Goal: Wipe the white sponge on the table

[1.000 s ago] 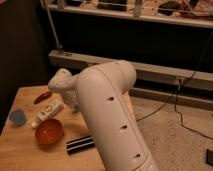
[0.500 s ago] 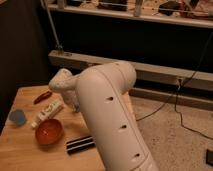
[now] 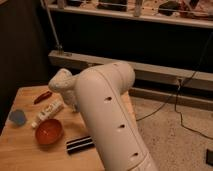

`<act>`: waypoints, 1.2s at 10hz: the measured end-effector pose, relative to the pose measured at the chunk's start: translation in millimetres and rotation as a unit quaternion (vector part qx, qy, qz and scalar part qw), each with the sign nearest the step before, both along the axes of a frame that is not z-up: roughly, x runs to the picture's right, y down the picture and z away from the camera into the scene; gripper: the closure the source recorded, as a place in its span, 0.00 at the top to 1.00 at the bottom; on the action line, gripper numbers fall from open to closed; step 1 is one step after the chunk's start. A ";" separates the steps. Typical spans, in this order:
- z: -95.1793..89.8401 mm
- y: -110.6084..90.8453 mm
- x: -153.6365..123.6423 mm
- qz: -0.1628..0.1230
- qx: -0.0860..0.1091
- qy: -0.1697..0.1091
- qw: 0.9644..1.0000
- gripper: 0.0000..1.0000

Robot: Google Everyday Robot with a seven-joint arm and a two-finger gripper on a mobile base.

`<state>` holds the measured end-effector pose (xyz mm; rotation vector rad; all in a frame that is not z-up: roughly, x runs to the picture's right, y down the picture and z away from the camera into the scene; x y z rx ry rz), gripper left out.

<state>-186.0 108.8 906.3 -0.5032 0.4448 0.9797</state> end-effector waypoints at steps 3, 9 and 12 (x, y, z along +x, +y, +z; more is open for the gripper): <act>1.4 1.0 -1.6 -0.001 -0.003 -0.001 1.000 0.36; 2.9 -0.4 -1.7 -0.005 -0.005 -0.001 1.000 0.20; 2.7 0.2 -2.2 -0.005 -0.008 -0.001 1.000 0.00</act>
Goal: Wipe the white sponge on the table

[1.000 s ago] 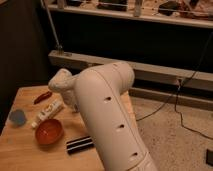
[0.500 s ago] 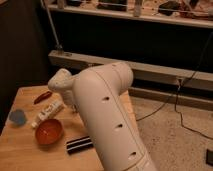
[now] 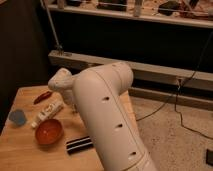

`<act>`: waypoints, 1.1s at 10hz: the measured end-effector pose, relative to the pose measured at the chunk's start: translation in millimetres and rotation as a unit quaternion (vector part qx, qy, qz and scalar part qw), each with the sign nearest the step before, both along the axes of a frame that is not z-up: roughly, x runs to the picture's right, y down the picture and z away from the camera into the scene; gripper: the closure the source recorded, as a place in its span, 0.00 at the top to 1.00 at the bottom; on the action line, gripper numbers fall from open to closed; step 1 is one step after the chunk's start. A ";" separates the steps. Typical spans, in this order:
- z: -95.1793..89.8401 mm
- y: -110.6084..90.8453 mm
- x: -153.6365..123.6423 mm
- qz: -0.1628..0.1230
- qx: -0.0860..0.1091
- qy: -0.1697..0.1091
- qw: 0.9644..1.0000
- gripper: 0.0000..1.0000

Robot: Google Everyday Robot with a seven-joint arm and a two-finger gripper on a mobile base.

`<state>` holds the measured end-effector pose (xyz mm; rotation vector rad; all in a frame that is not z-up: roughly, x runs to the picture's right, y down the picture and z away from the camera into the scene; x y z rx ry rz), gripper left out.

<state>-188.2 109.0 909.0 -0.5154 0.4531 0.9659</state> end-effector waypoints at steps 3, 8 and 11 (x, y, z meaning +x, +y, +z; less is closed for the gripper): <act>0.3 3.4 -2.3 -0.004 -0.005 0.001 1.000 0.00; -0.3 1.7 -2.2 0.000 -0.007 0.000 1.000 0.00; -9.6 -2.8 -2.9 0.013 -0.014 -0.012 1.000 0.00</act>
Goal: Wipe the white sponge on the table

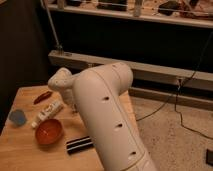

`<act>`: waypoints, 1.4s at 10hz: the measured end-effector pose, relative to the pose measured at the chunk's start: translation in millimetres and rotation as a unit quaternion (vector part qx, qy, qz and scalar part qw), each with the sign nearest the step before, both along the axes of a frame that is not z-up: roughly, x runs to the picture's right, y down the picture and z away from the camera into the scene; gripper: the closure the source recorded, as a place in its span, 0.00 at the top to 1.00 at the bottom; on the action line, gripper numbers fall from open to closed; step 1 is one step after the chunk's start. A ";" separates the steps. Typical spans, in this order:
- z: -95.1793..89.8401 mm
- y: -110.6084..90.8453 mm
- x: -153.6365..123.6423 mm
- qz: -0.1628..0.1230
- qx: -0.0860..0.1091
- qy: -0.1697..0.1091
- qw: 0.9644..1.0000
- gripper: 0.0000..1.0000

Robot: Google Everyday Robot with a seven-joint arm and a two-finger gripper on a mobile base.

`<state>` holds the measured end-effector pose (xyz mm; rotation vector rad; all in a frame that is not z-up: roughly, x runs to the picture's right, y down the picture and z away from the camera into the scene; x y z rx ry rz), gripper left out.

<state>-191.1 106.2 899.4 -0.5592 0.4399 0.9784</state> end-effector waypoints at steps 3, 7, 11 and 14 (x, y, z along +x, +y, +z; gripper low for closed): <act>-9.3 4.3 16.4 0.001 -0.015 0.004 1.000 0.00; -19.9 26.7 23.8 -0.024 -0.039 0.003 0.999 0.00; -34.8 36.8 42.1 -0.034 -0.052 0.014 0.998 0.00; -40.3 40.2 72.2 -0.019 -0.060 0.042 0.997 0.00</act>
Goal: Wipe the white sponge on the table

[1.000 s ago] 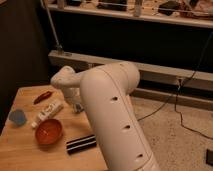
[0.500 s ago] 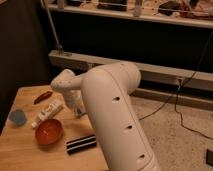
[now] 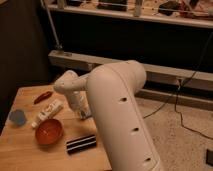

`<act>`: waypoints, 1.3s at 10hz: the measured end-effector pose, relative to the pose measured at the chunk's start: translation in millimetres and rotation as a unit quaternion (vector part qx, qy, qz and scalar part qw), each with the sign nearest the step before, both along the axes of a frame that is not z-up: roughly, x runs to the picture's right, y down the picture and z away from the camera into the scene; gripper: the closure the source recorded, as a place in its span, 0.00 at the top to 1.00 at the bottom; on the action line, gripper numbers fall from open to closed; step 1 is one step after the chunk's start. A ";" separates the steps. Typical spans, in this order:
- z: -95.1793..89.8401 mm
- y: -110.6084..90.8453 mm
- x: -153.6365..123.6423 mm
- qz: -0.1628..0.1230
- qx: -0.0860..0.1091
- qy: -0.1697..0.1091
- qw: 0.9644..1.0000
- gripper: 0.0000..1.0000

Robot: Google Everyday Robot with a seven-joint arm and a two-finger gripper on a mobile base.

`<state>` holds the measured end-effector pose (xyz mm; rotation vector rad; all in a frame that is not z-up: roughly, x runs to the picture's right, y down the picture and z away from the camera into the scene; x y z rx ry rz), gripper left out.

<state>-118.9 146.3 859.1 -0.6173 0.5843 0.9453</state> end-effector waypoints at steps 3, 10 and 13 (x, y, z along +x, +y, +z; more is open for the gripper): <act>8.2 -9.2 31.1 0.029 0.005 0.028 0.999 0.00; 50.3 -73.6 63.1 0.077 0.046 0.054 0.994 0.00; 65.1 -100.9 34.9 0.074 0.058 0.034 0.995 0.00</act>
